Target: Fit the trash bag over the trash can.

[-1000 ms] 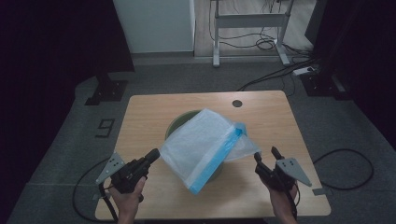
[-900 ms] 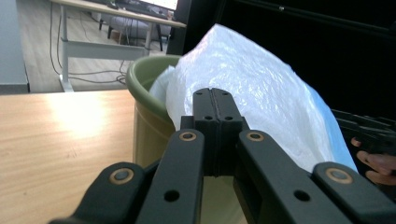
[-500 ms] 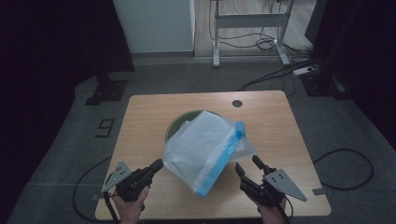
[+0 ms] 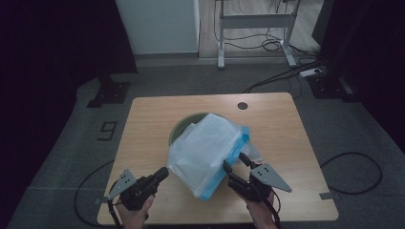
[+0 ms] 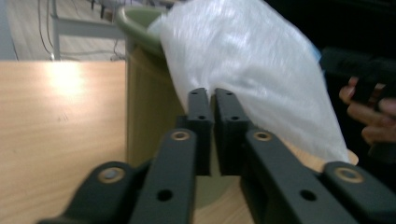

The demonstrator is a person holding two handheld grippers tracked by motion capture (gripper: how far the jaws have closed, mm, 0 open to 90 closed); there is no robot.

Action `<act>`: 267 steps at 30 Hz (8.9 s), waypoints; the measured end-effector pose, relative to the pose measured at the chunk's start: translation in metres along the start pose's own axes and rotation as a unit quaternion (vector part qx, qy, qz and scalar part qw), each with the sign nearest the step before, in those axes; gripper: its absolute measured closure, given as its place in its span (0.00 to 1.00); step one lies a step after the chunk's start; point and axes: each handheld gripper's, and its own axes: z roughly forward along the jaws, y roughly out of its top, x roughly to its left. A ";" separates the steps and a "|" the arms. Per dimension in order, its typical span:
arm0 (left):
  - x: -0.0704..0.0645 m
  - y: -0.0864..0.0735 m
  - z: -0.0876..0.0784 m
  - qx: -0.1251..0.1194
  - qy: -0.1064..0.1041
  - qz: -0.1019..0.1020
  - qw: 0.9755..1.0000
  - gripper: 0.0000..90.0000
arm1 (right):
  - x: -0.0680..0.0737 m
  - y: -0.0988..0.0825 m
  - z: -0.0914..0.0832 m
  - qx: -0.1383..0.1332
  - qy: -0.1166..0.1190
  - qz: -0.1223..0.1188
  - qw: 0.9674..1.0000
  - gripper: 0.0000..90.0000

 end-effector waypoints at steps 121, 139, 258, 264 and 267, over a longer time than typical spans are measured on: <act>-0.064 0.048 0.076 0.064 -0.027 0.113 0.991 0.83 | 0.005 0.022 0.004 -0.028 0.036 -0.057 0.997 0.82; -0.060 0.041 0.080 0.085 -0.002 0.123 0.989 0.34 | 0.002 0.021 0.002 -0.030 0.035 -0.051 0.998 0.81; -0.076 0.084 0.107 0.085 -0.093 0.118 0.985 0.83 | -0.005 0.031 -0.009 -0.043 0.084 -0.062 0.994 0.99; -0.063 0.094 0.103 0.056 -0.078 0.077 0.992 0.96 | -0.009 0.028 -0.007 -0.035 0.083 -0.060 0.994 0.99; -0.050 0.101 0.100 0.032 -0.073 0.046 0.996 0.97 | -0.015 0.026 -0.006 -0.028 0.079 -0.057 0.995 0.99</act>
